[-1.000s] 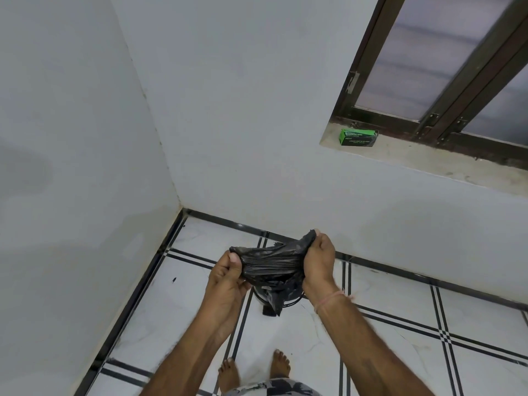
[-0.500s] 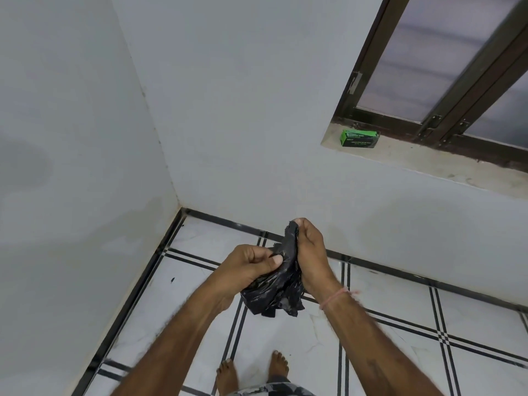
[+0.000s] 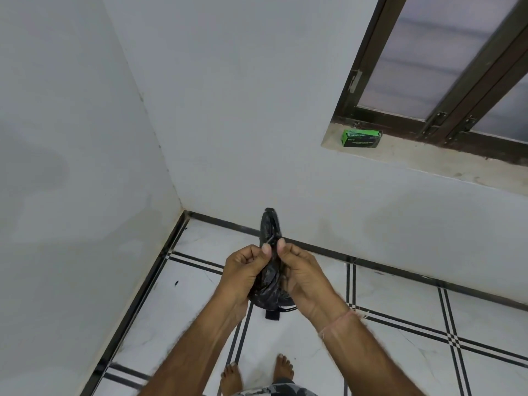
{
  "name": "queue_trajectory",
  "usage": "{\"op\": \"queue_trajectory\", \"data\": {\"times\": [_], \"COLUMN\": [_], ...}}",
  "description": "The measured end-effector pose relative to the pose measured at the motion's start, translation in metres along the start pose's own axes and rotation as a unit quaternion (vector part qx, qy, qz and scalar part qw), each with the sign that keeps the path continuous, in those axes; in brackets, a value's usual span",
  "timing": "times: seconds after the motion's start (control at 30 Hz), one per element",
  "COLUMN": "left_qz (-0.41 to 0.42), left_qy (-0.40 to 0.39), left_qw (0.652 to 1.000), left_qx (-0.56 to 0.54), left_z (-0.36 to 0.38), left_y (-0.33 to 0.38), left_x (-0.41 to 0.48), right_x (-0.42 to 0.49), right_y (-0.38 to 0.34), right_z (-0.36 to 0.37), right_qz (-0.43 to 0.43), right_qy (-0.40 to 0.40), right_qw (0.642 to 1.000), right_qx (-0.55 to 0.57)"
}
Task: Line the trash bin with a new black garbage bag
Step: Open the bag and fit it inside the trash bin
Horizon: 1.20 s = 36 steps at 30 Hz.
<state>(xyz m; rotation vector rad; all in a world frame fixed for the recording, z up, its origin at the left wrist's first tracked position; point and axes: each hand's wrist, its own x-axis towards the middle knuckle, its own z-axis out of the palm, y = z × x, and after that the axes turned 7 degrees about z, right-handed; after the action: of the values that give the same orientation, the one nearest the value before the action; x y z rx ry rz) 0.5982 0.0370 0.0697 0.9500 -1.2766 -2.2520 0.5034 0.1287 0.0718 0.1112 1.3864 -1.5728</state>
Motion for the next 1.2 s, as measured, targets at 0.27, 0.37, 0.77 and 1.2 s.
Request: {"op": "queue_trajectory", "data": {"times": [0.27,0.37,0.77,1.2], "left_qz": [-0.072,-0.108,-0.079,-0.095], "left_qy": [0.092,0.110,-0.029,0.161], "left_qw": [0.974,0.961,0.996,0.968], "left_qx": [-0.195,-0.229,0.025,-0.168], "left_z": [-0.020,-0.015,0.003,-0.021], "left_y": [-0.006,-0.008,0.000,-0.018], "left_x": [0.016,0.018,0.013,0.026], "right_x": [0.023,0.038,0.057,0.069], "right_y": [-0.026,-0.024,-0.041,-0.055], "right_z": [-0.034,-0.045,-0.071,-0.128], "right_qz": [0.131,0.148,0.067,0.134], "right_qy": [0.094,0.106,-0.006,-0.045], "right_qw": [0.970,0.963,0.997,0.981], "right_qx": [0.182,0.197,0.038,0.134]}}
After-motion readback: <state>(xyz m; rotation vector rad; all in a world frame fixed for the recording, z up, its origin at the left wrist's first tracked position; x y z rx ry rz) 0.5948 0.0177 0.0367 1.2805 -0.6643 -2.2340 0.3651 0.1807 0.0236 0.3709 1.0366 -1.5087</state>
